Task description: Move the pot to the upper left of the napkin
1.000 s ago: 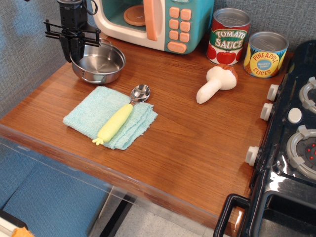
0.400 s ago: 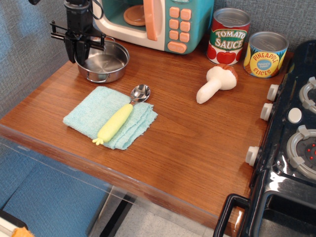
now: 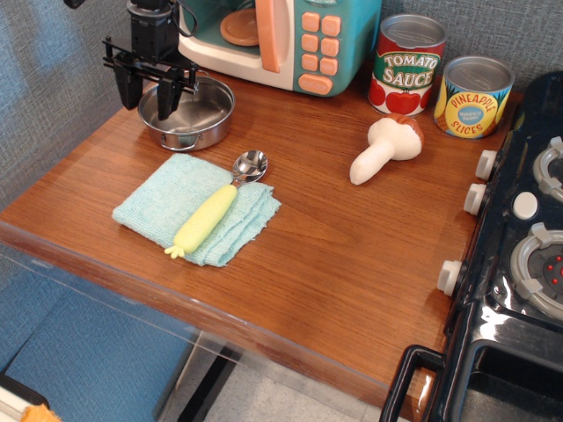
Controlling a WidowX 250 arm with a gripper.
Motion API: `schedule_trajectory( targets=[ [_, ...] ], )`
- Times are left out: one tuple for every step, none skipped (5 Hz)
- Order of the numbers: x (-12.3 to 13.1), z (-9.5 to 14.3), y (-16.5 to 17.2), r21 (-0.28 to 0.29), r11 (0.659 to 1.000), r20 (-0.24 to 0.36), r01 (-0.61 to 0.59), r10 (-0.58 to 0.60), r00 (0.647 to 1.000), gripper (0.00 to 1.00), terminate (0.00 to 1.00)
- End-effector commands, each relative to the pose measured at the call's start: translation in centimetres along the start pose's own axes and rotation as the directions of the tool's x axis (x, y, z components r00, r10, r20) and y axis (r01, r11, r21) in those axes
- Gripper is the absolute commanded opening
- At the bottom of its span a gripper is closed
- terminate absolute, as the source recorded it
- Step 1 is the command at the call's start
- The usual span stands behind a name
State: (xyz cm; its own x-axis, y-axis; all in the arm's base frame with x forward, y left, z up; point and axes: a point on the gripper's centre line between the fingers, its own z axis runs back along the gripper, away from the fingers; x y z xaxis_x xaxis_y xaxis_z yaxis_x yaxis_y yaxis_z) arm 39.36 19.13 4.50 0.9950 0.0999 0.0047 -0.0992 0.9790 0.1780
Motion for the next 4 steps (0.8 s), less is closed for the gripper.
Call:
schedule_trajectory(
  targets=[
    [-1.1, 8.0, -0.7, 0.023, 0.997, 0.173, 0.069, -0.072, 0.982, 1.0, 0.0],
    [-1.7, 9.1, -1.1, 0.049, 0.997, 0.177, 0.064, -0.072, 0.982, 1.0, 0.0],
    [-1.7, 9.1, -1.1, 0.049, 0.997, 0.177, 0.064, -0.072, 0.982, 1.0, 0.0],
    [-1.7, 9.1, -1.1, 0.049, 0.997, 0.177, 0.064, -0.072, 0.982, 1.0, 1.0]
  ],
)
